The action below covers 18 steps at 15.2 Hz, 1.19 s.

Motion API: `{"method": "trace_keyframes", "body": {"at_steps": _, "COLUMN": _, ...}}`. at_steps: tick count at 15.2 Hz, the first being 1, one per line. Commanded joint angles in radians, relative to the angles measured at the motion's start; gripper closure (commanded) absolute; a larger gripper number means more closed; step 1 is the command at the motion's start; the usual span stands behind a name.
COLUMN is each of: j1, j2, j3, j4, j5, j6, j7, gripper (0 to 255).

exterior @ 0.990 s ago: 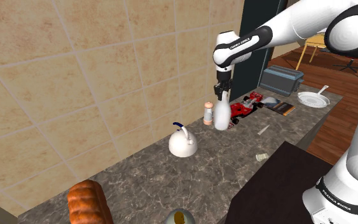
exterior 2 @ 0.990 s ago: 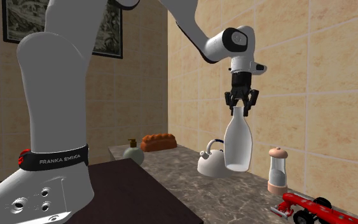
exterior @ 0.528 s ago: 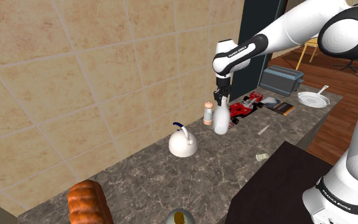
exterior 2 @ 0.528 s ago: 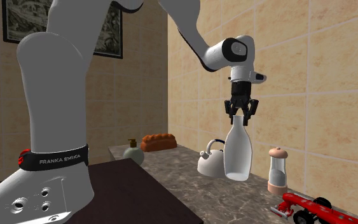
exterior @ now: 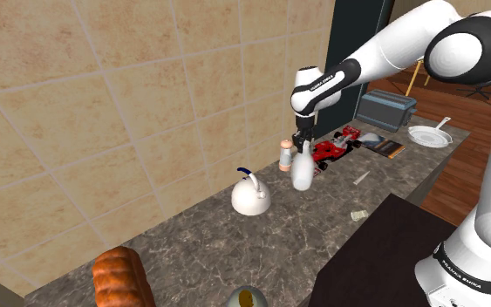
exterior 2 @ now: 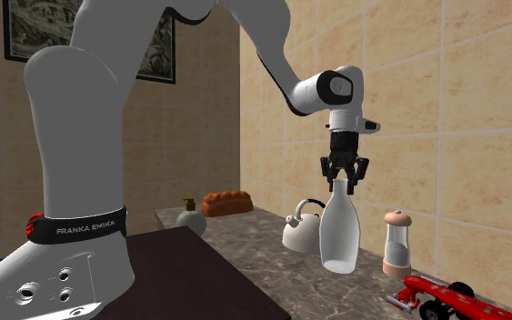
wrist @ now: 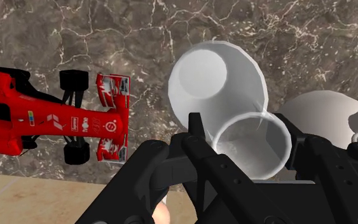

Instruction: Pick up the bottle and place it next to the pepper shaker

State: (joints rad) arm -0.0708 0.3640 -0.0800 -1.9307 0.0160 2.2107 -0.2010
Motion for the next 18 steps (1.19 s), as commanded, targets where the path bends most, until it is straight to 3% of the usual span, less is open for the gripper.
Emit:
{"method": "trace_keyframes", "body": {"at_steps": 1, "j1": 0.0, "j2": 0.019, "j3": 0.001, "j4": -0.002, "j5": 0.002, "j6": 0.023, "j7": 0.0, "gripper": 255}}
{"method": "trace_keyframes", "body": {"at_steps": 11, "j1": -0.001, "j2": 0.04, "j3": 0.002, "j4": -0.008, "j5": 0.004, "j6": 0.05, "j7": -0.001, "gripper": 255}}
{"method": "trace_keyframes", "body": {"at_steps": 12, "j1": -0.001, "j2": 0.04, "j3": 0.002, "j4": -0.008, "j5": 0.004, "j6": 0.049, "j7": -0.001, "gripper": 0}}
{"method": "trace_keyframes", "body": {"at_steps": 18, "j1": 0.0, "j2": 0.022, "j3": 0.001, "j4": 0.002, "j5": 0.002, "j6": 0.021, "j7": 0.0, "gripper": 0}}
